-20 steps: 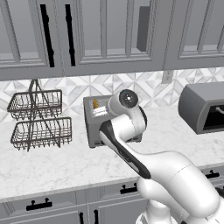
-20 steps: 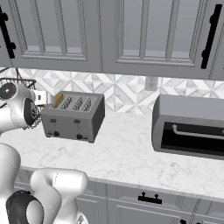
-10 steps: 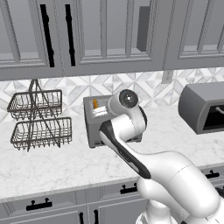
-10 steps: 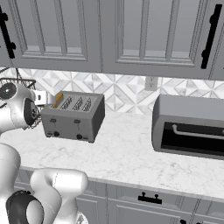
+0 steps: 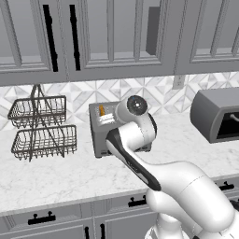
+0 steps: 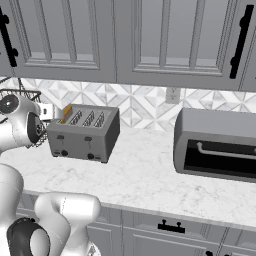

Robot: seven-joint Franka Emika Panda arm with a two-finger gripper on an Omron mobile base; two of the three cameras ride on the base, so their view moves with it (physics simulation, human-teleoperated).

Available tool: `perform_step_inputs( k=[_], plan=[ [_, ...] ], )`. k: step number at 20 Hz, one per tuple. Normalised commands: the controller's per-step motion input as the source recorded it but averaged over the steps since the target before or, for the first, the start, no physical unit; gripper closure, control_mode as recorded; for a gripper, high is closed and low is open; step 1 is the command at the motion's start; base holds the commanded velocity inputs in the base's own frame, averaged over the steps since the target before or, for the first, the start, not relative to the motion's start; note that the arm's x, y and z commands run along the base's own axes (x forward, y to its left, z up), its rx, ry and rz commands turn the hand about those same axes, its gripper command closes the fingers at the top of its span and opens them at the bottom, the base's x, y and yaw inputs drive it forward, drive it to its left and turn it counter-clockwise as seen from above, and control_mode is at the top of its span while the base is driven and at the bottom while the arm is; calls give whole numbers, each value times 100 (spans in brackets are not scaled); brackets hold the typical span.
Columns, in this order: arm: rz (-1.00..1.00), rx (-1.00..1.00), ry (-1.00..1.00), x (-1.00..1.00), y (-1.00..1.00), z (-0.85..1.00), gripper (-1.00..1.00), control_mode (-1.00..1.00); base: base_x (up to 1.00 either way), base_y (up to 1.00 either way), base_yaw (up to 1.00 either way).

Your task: Start the toaster. Once the lever pops up, take the bread to the plate on the dining counter.

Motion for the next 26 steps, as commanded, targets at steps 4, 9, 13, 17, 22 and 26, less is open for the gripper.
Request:
perform_step_inputs(
  k=[4, 9, 13, 17, 22, 26],
  plan=[
    [0, 0, 0, 0, 3, 0, -100, -100, 0, 0, 0],
    [0, 0, -7, 31, 3, -23, -100, -100, 0, 0, 0],
    [0, 0, -7, 7, 0, -3, -100, -100, 0, 0, 0],
    [1, 7, -19, -28, -12, 19, -100, -100, 0, 0, 0],
    [3, 3, 5, -14, -10, 23, -100, -100, 0, 0, 0],
    [0, -1, 41, 8, 0, 25, -100, -100, 0, 0, 0]
  ],
)
